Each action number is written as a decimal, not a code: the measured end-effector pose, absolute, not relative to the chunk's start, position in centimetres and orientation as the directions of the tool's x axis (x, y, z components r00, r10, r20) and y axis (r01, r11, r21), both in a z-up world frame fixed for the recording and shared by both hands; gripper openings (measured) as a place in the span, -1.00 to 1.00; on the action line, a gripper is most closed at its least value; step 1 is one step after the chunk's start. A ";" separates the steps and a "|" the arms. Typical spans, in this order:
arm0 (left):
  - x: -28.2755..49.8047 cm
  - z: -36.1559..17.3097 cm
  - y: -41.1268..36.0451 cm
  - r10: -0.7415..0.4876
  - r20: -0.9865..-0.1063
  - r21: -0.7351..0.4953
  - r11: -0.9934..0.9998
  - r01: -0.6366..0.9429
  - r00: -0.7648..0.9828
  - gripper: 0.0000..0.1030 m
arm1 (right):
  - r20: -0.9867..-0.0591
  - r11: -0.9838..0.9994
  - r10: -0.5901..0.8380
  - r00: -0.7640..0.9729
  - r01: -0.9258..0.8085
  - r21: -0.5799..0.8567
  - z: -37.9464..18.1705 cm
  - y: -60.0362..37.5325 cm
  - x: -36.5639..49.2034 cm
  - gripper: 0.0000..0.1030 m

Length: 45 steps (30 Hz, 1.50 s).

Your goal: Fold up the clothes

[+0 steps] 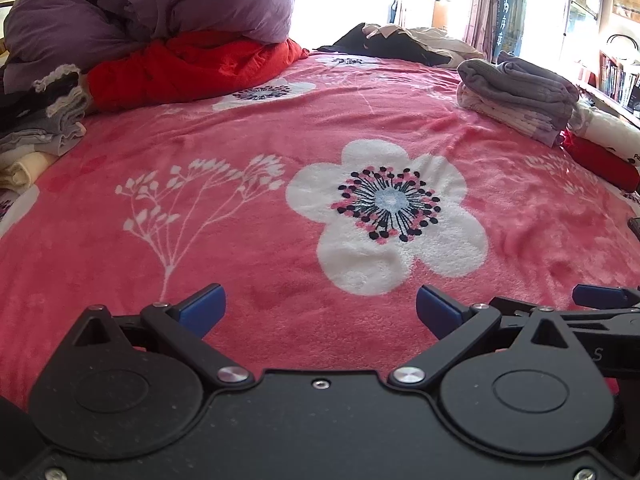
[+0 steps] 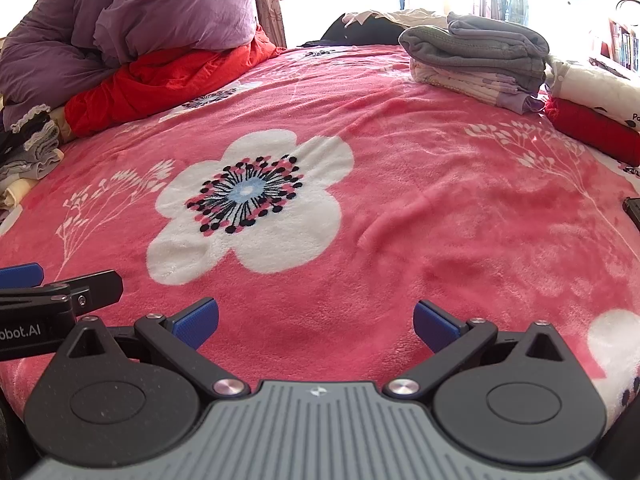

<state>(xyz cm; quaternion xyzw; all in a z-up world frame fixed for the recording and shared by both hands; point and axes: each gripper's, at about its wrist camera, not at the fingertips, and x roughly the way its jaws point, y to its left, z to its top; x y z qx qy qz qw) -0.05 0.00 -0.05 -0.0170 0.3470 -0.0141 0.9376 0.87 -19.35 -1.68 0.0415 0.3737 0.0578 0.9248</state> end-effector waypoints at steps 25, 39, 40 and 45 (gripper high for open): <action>0.1 -0.2 0.0 -0.040 -0.651 -0.039 0.999 0.020 0.758 0.99 | -0.682 0.991 0.132 0.719 -0.074 0.113 -1.6 -19.4 0.9 1.00; 0.2 -0.4 -0.1 -0.039 -0.655 -0.038 0.999 0.018 0.754 0.99 | -0.686 0.991 0.131 0.716 -0.072 0.114 -1.9 -19.4 1.0 1.00; 0.2 -0.4 -0.1 -0.038 -0.655 -0.038 0.999 0.018 0.754 0.99 | -0.686 0.991 0.131 0.716 -0.072 0.114 -2.0 -19.4 1.1 1.00; 0.3 -0.4 -0.1 -0.039 -0.656 -0.038 0.999 0.019 0.754 0.99 | -0.687 0.991 0.130 0.715 -0.071 0.114 -2.0 -19.4 1.1 1.00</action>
